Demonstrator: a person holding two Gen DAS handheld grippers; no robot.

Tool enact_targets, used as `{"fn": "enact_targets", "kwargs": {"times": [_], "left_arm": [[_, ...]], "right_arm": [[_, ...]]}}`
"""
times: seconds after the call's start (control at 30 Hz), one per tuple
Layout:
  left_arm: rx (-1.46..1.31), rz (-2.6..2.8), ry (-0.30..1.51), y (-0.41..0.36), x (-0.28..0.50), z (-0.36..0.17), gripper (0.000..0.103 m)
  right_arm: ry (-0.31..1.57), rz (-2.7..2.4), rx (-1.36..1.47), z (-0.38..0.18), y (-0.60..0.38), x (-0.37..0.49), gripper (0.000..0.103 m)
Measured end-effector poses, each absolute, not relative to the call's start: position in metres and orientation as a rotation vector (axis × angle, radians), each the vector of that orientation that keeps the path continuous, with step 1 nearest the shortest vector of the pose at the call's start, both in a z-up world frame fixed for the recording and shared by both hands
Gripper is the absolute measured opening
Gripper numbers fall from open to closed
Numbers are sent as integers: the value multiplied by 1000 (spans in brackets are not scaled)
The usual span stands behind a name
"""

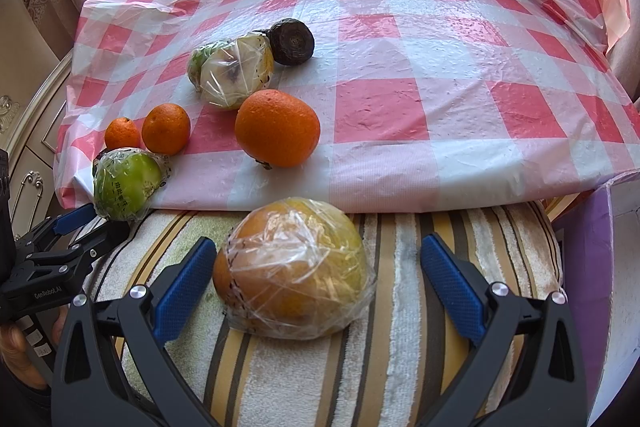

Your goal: Organize fruits

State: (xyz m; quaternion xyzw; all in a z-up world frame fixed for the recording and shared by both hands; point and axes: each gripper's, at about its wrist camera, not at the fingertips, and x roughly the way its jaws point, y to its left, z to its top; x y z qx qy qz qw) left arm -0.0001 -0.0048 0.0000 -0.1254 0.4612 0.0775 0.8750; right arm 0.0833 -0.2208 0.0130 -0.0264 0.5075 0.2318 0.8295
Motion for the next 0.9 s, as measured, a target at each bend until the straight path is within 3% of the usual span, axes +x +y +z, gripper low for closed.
{"fn": "enact_targets", "kwargs": {"times": [0.9], "left_arm": [[-321, 118, 876, 1, -16, 26, 99]], "right_arm": [[1031, 580, -38, 31, -226, 74, 102]]}}
